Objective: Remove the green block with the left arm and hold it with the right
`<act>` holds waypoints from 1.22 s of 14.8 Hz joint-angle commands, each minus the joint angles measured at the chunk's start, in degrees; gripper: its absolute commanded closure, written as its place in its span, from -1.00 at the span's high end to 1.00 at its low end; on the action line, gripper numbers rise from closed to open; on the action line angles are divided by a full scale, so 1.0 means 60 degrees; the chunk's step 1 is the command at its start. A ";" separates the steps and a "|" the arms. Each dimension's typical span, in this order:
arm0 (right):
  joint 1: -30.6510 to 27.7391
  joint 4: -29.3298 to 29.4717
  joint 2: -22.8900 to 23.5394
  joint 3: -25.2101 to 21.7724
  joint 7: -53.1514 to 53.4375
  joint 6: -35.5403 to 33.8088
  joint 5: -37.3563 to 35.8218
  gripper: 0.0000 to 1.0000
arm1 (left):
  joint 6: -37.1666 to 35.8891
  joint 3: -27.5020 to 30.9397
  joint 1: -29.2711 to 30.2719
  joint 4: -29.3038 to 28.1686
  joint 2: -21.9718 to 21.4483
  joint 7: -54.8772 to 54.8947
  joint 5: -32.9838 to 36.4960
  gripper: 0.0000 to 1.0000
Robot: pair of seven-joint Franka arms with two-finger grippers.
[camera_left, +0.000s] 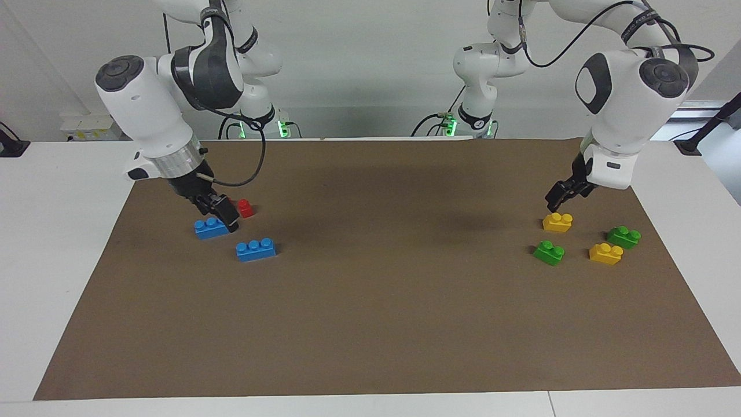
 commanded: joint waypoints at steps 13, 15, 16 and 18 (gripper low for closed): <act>-0.0095 0.0054 -0.1195 0.0071 -0.2231 -0.1080 -0.0915 1.00 | -0.2162 0.0188 0.0096 0.0655 -0.1242 0.2405 -0.1206 1.00; 0.0008 0.0010 -0.1210 0.0085 -0.2129 -0.0991 -0.0915 1.00 | -0.2002 0.0159 0.0096 0.0655 -0.1271 0.2449 -0.1148 1.00; 0.0008 0.0024 -0.1210 0.0086 -0.2230 -0.1020 -0.0915 1.00 | -0.1986 0.0144 0.0081 0.0669 -0.1271 0.2449 -0.1075 1.00; -0.0036 0.0068 -0.1283 0.0071 -0.2726 -0.1254 -0.0930 1.00 | -0.2074 0.0129 0.0052 0.0669 -0.1286 0.2464 -0.1074 1.00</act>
